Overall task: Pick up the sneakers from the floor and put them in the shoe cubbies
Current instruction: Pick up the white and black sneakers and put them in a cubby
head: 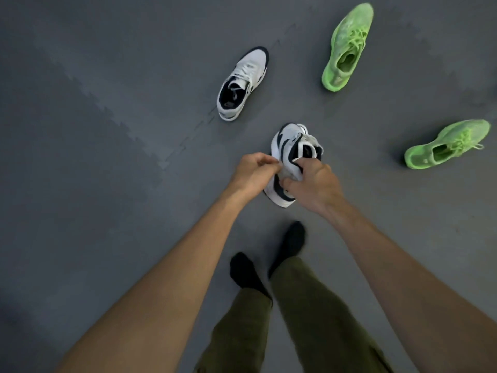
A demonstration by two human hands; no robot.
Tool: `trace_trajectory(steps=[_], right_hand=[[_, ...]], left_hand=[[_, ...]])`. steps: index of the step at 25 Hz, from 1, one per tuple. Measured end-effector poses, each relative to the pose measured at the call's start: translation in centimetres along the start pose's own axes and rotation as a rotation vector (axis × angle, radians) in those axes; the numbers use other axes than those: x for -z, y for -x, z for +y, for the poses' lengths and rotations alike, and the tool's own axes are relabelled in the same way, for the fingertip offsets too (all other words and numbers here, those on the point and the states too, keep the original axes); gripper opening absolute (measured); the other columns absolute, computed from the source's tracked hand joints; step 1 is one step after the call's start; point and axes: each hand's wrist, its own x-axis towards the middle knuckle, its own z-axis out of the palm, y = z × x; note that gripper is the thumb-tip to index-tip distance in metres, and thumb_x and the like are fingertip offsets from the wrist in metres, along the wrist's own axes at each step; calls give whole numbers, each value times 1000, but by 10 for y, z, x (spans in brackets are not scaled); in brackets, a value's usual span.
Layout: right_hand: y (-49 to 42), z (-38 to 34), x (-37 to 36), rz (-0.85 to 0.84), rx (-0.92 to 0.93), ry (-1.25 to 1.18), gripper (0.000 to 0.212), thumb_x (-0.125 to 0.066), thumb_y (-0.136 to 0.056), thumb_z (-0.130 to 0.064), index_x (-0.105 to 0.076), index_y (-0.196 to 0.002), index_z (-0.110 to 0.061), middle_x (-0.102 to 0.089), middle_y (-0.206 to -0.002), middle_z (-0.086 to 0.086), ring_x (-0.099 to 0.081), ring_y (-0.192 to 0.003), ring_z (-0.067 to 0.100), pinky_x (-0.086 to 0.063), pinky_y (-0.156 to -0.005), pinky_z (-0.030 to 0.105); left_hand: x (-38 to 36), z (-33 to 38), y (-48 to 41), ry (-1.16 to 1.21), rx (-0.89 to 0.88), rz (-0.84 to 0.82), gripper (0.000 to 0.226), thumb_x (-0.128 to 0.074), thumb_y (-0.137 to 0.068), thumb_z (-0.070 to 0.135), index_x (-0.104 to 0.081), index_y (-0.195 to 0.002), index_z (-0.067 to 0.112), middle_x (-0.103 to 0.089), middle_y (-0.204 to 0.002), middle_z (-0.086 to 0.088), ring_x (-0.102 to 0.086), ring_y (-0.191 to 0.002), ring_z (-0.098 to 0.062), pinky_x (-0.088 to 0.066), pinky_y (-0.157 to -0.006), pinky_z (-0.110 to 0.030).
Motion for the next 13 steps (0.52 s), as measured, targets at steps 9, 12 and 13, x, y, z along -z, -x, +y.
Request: trace_trajectory(steps=[9,12,13], right_hand=[[-126,-46,-17,22,-83,-55,39,-61,-83,-34,-61,-117,-14,-66,-100,9,-63,-93,34,-49,-76,36],[-167,-57,-33,80,-119,-88,34,-62,-88,-31,-61,-116,-13,-67,-101,9,-62,-94,34,-51,-79,38],[-179,-60,-41,112,-123,-86,33,-62,-89,-30,-61,-117,-12,-68,-104,11,-63,-97,35,-53,-82,40]], left_hand=[[85,46,-122,-371,-49,171,26,-66,-88,37,-69,-111,26,-68,-101,11,-65,-97,-12,-52,-93,-33],[98,56,-179,-494,-71,201,27,-65,-87,35,-69,-112,27,-70,-111,8,-65,-105,-15,-47,-85,-28],[98,57,-196,-532,-94,204,29,-65,-87,33,-68,-115,26,-70,-117,7,-65,-109,-16,-44,-84,-25]])
